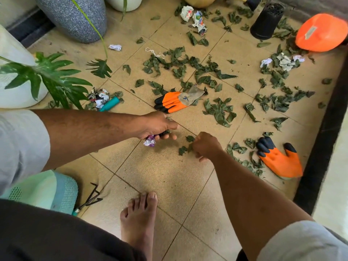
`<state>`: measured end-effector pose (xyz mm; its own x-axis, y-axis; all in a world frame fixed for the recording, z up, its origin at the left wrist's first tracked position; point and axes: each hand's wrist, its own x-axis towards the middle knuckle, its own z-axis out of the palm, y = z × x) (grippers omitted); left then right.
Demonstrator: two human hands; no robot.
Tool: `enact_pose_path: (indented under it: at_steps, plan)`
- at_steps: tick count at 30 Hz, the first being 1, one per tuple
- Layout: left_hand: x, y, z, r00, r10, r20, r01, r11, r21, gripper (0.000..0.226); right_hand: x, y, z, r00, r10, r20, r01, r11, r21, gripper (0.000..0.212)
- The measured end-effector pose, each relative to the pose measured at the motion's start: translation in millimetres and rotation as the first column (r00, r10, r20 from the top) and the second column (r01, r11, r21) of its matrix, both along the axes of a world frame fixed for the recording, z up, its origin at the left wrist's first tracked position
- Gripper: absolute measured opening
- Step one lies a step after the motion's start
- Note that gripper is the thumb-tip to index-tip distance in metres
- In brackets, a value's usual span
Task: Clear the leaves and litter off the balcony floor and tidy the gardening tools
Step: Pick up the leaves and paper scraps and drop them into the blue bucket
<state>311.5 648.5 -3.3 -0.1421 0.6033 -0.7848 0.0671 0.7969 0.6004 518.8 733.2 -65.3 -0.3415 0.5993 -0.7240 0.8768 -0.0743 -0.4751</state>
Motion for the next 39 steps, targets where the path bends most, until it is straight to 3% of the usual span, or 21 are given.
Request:
enact_pose_path:
  at_steps: [5, 9, 11, 15, 21, 27, 31, 34, 37, 39]
  plan:
    - [-3, -3, -3, 0.996, -0.084, -0.042, 0.083, 0.996, -0.025, 0.027, 7, 1, -7, 0.973, 0.221, 0.065, -0.23, 0.912, 0.34, 0.028]
    - [-3, -3, -4, 0.996, -0.055, -0.076, 0.053, 0.998, -0.031, 0.029, 1, -12, -16, 0.911, 0.406, 0.073, -0.395, 0.808, 0.437, 0.06]
    - [-3, -3, -5, 0.995, -0.037, -0.095, 0.034, 0.999, -0.026, 0.037, -4, -22, -17, 0.861, 0.498, 0.104, -0.483, 0.734, 0.478, 0.066]
    - [-7, -5, -6, 0.991, -0.075, -0.11, 0.07, 0.996, -0.048, 0.044, -10, -37, -17, 0.763, 0.617, 0.193, -0.612, 0.592, 0.524, 0.056]
    - [-12, -10, -7, 0.989, -0.086, -0.122, 0.074, 0.992, -0.098, 0.043, -12, -45, -10, 0.659, 0.721, 0.215, -0.689, 0.464, 0.557, 0.036]
    - [-11, -11, -8, 0.986, -0.103, -0.132, 0.088, 0.99, -0.113, 0.042, -17, -47, -5, 0.606, 0.746, 0.278, -0.746, 0.411, 0.524, 0.025]
    - [-11, -9, -6, 0.986, -0.106, -0.127, 0.093, 0.99, -0.104, 0.042, -18, -47, -3, 0.633, 0.72, 0.284, -0.735, 0.444, 0.512, 0.021]
    - [-12, -8, -11, 0.987, -0.093, -0.131, 0.08, 0.992, -0.098, 0.043, -19, -44, -3, 0.785, 0.585, 0.203, -0.598, 0.631, 0.494, 0.022]
    - [-9, -7, -10, 0.987, -0.099, -0.128, 0.087, 0.991, -0.102, 0.042, -22, -30, 4, 0.97, 0.244, 0.0, -0.23, 0.914, 0.335, 0.02]
    - [-10, -3, -8, 0.989, -0.112, -0.099, 0.102, 0.989, -0.104, 0.041, -27, -18, 15, 0.978, -0.102, -0.179, 0.122, 0.987, 0.103, 0.02]
